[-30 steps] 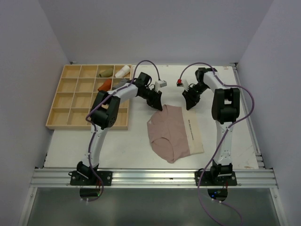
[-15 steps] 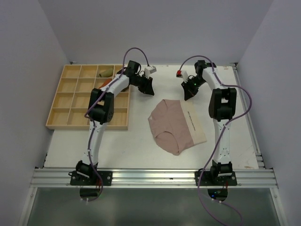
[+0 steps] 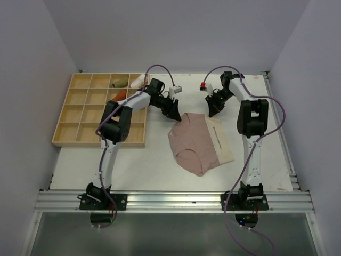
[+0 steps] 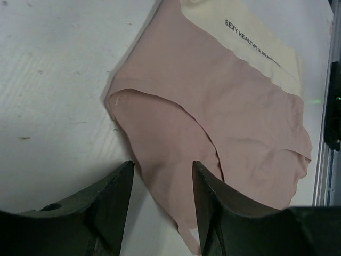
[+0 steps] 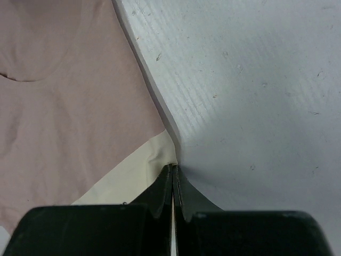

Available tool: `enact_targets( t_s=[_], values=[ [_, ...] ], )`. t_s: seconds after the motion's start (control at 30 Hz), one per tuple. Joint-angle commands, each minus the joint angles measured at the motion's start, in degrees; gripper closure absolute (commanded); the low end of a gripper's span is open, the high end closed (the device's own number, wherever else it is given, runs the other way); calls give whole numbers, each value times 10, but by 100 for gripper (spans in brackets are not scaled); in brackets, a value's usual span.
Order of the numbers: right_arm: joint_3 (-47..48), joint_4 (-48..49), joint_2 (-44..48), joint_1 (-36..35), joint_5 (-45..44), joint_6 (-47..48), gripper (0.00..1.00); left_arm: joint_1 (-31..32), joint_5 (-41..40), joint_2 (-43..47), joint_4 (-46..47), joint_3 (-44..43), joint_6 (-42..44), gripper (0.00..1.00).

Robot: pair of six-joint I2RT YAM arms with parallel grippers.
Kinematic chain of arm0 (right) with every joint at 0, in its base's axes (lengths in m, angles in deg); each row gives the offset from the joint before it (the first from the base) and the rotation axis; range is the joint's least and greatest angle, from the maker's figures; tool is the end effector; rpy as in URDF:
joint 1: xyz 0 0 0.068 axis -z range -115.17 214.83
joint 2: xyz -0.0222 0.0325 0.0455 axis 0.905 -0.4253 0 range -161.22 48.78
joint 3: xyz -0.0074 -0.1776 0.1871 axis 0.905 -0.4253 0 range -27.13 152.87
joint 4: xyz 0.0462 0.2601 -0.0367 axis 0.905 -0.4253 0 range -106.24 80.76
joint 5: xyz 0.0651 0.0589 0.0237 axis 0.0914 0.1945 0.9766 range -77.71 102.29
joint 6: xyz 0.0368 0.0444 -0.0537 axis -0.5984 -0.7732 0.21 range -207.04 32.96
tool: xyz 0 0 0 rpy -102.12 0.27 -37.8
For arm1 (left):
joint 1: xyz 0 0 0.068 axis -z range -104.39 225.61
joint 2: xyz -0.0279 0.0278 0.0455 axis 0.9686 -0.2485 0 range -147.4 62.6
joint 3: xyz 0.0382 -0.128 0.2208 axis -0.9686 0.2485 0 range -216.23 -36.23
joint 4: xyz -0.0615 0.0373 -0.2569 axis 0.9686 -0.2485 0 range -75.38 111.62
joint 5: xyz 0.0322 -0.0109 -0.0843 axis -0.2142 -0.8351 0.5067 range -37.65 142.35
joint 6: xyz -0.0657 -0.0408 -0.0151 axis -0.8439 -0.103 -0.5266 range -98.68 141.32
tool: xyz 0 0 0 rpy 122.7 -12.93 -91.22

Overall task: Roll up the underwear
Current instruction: Fold the underwear

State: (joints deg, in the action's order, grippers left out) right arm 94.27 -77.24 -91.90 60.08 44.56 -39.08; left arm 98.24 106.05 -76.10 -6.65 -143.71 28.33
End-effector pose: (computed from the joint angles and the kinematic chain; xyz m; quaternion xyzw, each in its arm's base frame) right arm 0.4705 0.0753 0.1139 -0.4322 0.8576 0.2499 0.1235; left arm 0.4500 -0.2465 0.1009 0.3350 0.8017 -0.4636 0.1735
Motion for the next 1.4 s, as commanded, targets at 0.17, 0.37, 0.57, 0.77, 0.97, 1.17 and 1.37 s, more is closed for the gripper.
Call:
enact_targets(
  t_s=[0.17,0.37,0.57,0.77,0.97,1.17,1.37],
  values=[
    [-23,-9,20,0,-27,8,100,25,-17,-23,8,39,-19,71],
    [-13,-6,19,1,-19,0,100,1,-47,-25,46,17,-40,100],
    [30,23,16,6,0,-42,100,-32,-81,-72,14,-124,-9,100],
    [52,56,30,6,20,-68,100,-36,-81,-57,-3,-164,23,100],
    [52,54,59,7,46,-71,100,-27,-77,37,40,-50,45,100],
    [-12,17,123,2,75,-32,100,-15,-91,136,42,37,87,100],
    [-142,19,214,-3,78,1,100,-8,-102,221,41,140,110,100]
  ],
)
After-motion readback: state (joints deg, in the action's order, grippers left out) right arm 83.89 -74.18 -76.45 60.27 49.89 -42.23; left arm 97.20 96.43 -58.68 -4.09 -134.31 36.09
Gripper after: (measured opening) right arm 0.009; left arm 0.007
